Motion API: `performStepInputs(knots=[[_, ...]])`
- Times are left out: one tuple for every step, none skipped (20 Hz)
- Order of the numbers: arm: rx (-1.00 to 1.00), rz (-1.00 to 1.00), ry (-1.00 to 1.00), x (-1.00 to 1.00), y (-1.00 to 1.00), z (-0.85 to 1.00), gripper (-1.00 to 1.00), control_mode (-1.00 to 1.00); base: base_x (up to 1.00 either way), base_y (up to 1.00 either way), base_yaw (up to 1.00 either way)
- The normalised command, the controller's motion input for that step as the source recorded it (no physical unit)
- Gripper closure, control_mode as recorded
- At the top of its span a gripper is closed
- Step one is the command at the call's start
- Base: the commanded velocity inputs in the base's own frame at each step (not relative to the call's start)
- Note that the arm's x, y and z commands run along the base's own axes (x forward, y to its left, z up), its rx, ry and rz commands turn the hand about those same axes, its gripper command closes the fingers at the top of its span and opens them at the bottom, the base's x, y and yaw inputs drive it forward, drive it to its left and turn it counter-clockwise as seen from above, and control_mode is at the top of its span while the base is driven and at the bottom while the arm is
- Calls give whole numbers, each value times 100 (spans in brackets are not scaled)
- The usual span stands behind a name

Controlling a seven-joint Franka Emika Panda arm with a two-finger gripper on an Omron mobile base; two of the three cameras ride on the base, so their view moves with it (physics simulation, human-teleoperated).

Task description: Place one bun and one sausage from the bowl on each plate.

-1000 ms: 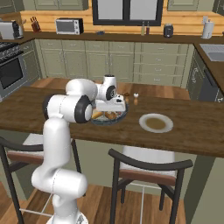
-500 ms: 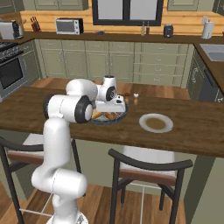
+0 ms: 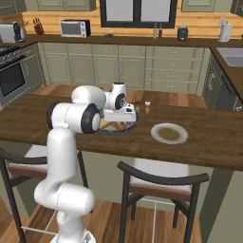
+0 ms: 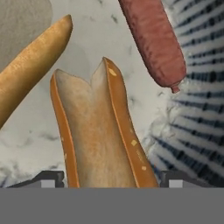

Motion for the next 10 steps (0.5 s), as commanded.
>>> performStepInputs(knots=[[0, 0, 0, -10, 0, 0, 100, -100, 0, 0, 0], [0, 0, -8, -18, 0, 0, 100, -100, 0, 0, 0], [3, 0, 0, -21, 0, 19, 100, -100, 0, 0, 0], [3, -4, -7, -34, 0, 34, 100, -100, 0, 0, 0], [3, -1, -11, -47, -11, 40, 100, -100, 0, 0, 0], [1, -4, -17, -48, 0, 52, 100, -100, 0, 0, 0], [0, -8, -10, -41, 0, 57, 100, -100, 0, 0, 0], [0, -8, -12, -20, 0, 65, 100, -100, 0, 0, 0], [0, -9, -6, -20, -1, 59, 100, -100, 0, 0, 0], [0, -8, -7, -21, 0, 64, 100, -100, 0, 0, 0]])
